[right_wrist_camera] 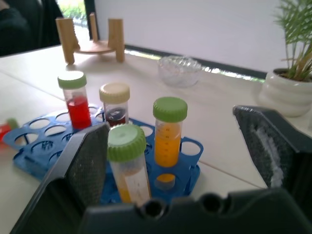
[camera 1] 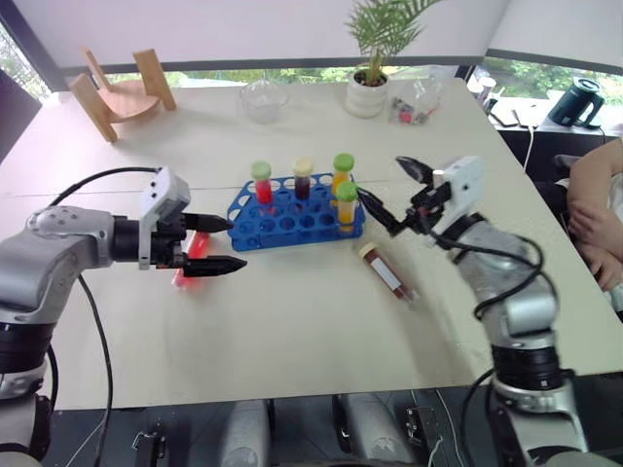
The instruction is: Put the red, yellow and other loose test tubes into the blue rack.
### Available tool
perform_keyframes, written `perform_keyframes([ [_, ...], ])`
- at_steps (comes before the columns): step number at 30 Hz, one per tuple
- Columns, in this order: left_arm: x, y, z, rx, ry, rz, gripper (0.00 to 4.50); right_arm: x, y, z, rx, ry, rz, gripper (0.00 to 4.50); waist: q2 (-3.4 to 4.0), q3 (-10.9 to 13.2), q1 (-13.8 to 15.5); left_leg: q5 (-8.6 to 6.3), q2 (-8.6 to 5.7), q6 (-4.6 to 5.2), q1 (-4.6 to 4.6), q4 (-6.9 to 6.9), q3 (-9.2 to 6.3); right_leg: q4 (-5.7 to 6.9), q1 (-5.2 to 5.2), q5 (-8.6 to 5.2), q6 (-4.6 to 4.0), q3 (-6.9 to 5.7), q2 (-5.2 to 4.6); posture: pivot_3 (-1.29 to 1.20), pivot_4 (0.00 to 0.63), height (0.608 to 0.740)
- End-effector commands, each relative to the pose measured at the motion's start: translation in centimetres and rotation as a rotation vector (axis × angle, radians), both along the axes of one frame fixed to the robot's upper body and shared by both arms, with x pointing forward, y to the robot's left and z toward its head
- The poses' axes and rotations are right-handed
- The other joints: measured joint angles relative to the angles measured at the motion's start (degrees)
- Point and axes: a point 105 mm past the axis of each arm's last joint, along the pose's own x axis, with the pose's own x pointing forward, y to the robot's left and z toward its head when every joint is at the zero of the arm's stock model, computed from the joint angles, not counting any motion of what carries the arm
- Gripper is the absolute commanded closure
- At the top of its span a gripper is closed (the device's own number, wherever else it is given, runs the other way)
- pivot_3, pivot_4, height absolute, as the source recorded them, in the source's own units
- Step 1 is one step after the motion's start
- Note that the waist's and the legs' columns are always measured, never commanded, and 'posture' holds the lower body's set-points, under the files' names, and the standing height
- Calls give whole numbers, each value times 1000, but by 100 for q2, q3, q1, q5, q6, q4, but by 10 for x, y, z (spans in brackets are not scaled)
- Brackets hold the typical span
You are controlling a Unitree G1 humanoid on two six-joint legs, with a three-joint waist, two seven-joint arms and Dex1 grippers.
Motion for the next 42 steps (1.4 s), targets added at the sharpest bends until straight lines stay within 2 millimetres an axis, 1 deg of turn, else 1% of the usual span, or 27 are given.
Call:
perform_keyframes([
  [1, -9, -6, 1, 89, -61, -81, 0, -22, 6, -10, -143, 348, 142, 39, 3, 2, -1, 0, 0, 0, 0, 0, 2, -2, 1, 0, 0, 2, -1, 0, 150, 740],
  [2, -10, -7, -1, 108, -73, -93, 0, -27, 7, -11, -190, 428, 169, 39, 3, 2, -7, -1, 0, 2, 1, 2, 6, -2, 0, 0, 0, 6, -1, 0, 150, 740],
  [4, -9, -10, -3, 141, -103, -95, 0, -32, 10, -12, -215, 585, 185, 39, 3, 2, -23, -1, 7, 4, 3, 2, 8, -2, -2, 0, -1, 8, 4, 0, 150, 740],
  [6, -9, -14, -3, 156, -136, -84, 0, -27, 7, -16, -225, 699, 131, 39, 1, 1, -17, -2, 9, 5, 3, 1, 7, -2, -3, 0, -3, 7, 7, 0, 150, 740],
  [8, -18, -19, -4, 155, -145, -90, 0, -25, 3, -22, -244, 806, 91, 39, 1, 1, 4, -2, 9, 5, -2, 3, 8, -6, -5, 0, -2, 7, 7, 0, 150, 740],
  [10, -26, -19, -8, 156, -142, -78, 0, -24, 0, -28, -286, 858, 82, 39, 1, 1, 14, -4, 4, 9, -6, 2, 15, -15, -5, 0, -1, 10, -2, 0, 150, 740],
  [15, -36, -11, -18, 171, -127, -7, 0, -17, -8, -46, -386, 907, 55, 39, 0, 1, 17, -24, 4, 43, -13, 4, 20, -23, -15, 0, 1, 11, -3, 0, 150, 740],
  [18, -37, -6, -22, 168, -120, 32, 0, -11, -13, -60, -422, 935, 37, 39, 0, 1, 14, -24, 5, 43, -13, 7, 22, -22, -15, 0, 1, 11, -2, 0, 150, 740],
  [20, -37, -6, -24, 164, -120, 41, 0, -7, -15, -68, -442, 949, 29, 39, -1, 0, 13, -24, 5, 43, -13, 11, 25, -22, -15, 0, 1, 12, -3, 0, 150, 740],
  [22, -36, -7, -24, 152, -122, 44, 0, 3, -18, -78, -485, 931, -5, 39, -9, -5, -3, -24, 8, 43, -10, 14, 27, -22, -13, 1, 1, 12, -2, 0, 150, 740],
  [26, -32, -11, -27, 138, -120, 47, 0, 16, -14, -87, -495, 934, -33, 39, -29, -17, -75, -24, 10, 43, 20, 17, 28, -22, 21, 2, -2, 12, 0, 0, 150, 740],
  [30, -32, -15, -31, 121, -104, 42, 0, 17, -6, -93, -535, 932, -6, 39, -41, -24, -131, -24, 10, 42, 94, 16, 28, -35, 99, -9, -24, 13, -1, 0, 150, 740],
  [31, -32, -16, -32, 116, -100, 41, 0, 16, -6, -95, -557, 928, 5, 275, -43, -26, -131, -24, 10, 42, 102, 14, 29, -36, 106, -10, -25, 14, 0, 0, 150, 740],
  [33, -32, -18, -34, 111, -97, 41, 0, 11, -9, -100, -597, 927, 29, 921, -45, -28, -127, -24, 11, 42, 103, 14, 26, -36, 106, -9, -24, 14, 1, 0, 150, 740],
  [36, -30, -18, -36, 110, -93, 45, 0, 6, -20, -107, -636, 934, 31, 2589, -47, -29, -96, -25, 11, 42, 100, 6, 23, -36, 104, -7, -13, 11, 0, 0, 150, 740],
  [37, -30, -18, -36, 109, -92, 47, 0, 7, -25, -109, -644, 930, 23, 2931, -47, -30, -84, -25, 11, 43, 99, 3, 20, -36, 104, -4, -6, 9, 0, 0, 150, 740],
  [38, -29, -17, -36, 109, -91, 48, 0, 7, -29, -110, -645, 929, 15, 3472, -48, -30, -74, -29, 11, 48, 99, 0, 20, -36, 103, -3, -3, 9, 1, 0, 150, 740],
  [39, -28, -16, -36, 109, -90, 49, 0, 7, -30, -110, -639, 928, 9, 3616, -48, -30, -73, -32, 10, 54, 99, -1, 20, -36, 103, -3, -3, 8, 1, 0, 150, 740],
  [40, -26, -15, -36, 113, -89, 52, 0, 10, -33, -107, -632, 907, 3, 3617, -49, -31, -67, -33, 11, 55, 99, -1, 20, -36, 103, -3, -3, 8, 1, 0, 150, 740],
  [42, -23, -10, -35, 123, -86, 62, 0, 14, -33, -95, -550, 874, -10, 3617, -53, -33, -46, -35, 10, 58, 98, -1, 21, -39, 104, -3, -3, 8, 1, 0, 150, 740],
])
